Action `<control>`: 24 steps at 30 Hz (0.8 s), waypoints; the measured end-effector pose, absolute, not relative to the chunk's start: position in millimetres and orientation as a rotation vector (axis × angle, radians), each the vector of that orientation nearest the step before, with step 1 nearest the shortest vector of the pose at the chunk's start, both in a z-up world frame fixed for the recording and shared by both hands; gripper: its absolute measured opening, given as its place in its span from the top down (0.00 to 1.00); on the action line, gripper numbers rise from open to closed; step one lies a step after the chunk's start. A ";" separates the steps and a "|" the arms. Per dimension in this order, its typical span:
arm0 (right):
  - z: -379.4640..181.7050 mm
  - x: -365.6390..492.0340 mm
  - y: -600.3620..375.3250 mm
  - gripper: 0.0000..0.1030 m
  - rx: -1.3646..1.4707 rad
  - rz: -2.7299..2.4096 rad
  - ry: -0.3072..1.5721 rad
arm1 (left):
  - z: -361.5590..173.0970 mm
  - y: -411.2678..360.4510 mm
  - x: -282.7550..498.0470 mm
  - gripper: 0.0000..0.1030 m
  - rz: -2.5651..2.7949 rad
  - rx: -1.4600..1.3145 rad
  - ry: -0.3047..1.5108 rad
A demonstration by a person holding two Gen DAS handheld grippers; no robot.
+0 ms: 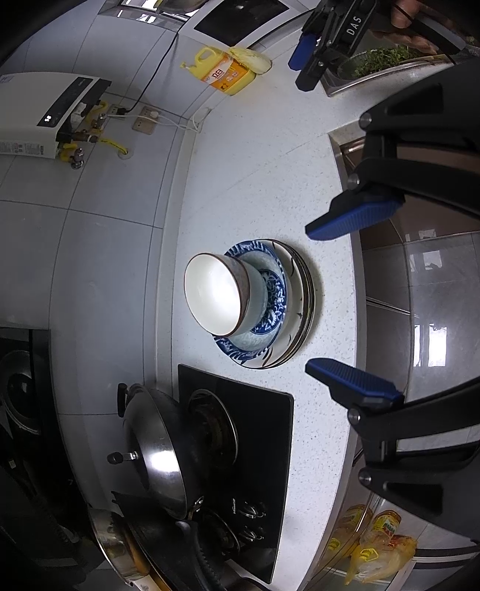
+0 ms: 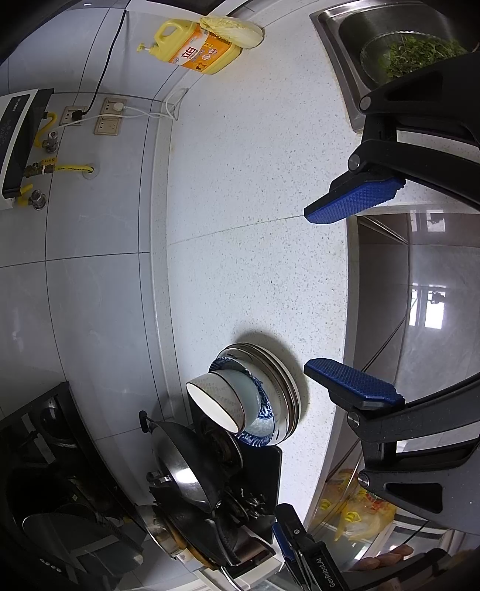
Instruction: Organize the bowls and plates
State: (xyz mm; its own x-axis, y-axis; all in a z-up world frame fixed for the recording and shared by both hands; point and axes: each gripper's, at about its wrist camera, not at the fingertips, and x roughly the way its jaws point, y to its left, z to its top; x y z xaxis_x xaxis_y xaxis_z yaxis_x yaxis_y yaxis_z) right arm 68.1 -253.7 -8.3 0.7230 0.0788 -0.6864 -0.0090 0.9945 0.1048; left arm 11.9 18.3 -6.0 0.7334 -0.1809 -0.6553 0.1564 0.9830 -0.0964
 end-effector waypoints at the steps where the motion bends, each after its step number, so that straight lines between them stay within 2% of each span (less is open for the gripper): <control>1: -8.4 68.2 -253.9 0.31 0.096 0.049 0.762 | -6.2 17.6 11.6 0.37 -0.185 -0.034 0.724; 24: -12.3 72.3 -261.3 0.31 0.095 0.056 0.771 | -10.9 18.9 18.1 0.37 -0.176 -0.121 0.743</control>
State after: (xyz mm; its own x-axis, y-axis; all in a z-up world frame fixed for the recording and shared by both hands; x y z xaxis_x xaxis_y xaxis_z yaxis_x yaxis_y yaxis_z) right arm 72.3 -261.3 -12.3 0.7157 0.0854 -0.6932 -0.0156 0.9942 0.1064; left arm 18.1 18.9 -10.9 0.7228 -0.2012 -0.6611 0.1159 0.9784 -0.1711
